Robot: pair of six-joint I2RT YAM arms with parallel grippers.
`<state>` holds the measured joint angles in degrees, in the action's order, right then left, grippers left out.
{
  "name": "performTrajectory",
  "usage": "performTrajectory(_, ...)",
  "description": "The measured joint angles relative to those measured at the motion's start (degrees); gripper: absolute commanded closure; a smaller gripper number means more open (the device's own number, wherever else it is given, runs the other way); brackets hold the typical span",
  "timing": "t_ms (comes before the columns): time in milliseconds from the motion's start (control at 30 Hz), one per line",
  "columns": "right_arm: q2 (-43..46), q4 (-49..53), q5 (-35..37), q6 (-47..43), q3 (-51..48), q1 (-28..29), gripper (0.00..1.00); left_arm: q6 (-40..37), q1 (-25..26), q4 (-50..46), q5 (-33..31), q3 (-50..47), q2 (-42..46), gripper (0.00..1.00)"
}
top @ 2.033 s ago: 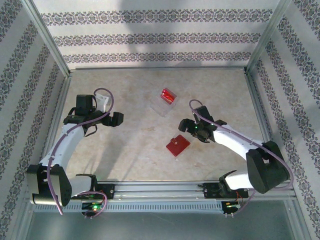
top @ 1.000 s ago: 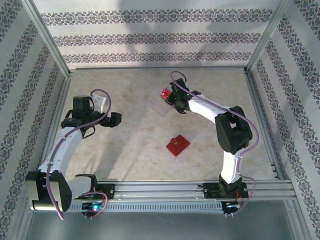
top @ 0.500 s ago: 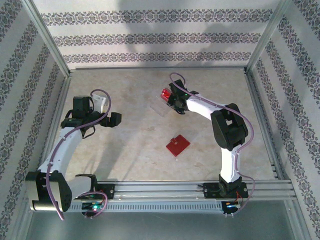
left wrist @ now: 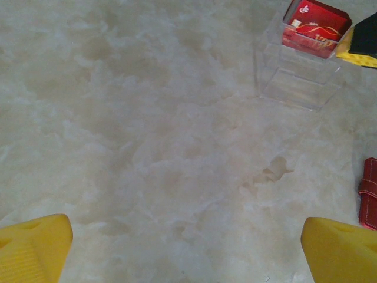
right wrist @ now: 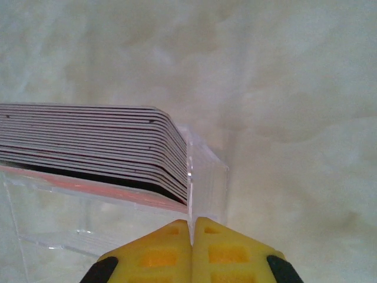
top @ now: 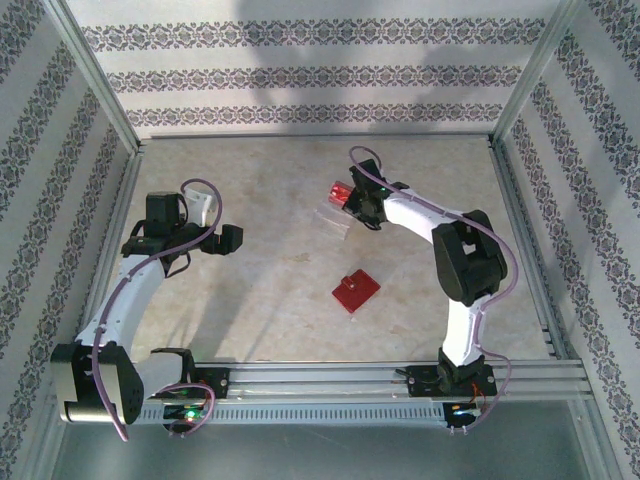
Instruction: Put the credit cards into the card holder
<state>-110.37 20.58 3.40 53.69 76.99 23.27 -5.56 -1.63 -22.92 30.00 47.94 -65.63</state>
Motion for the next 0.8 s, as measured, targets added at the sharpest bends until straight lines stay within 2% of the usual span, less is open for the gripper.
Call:
performTrajectory(267, 8.04, 3.30, 1.75, -2.64, -8.61, -3.82, 1.00, 0.02, 0.00, 0.33, 0.00, -0.15, -0.02, 0.00)
performTrajectory(467, 16.94, 2.86, 2.16, -2.64, -19.06, -6.99, 1.00, 0.04, 0.00, 0.63, 0.02, -0.20, -0.11, 0.00)
performTrajectory(633, 24.13, 1.86, 3.56, 0.61, -26.84, -7.78, 1.00, 0.04, 0.00, 0.70, 0.02, -0.20, -0.63, 0.00)
performTrajectory(800, 27.41, -0.50, 5.18, 5.09, -30.77, -7.69, 1.00, 0.04, 0.00, 0.83, 0.00, -0.20, -1.05, 0.00)
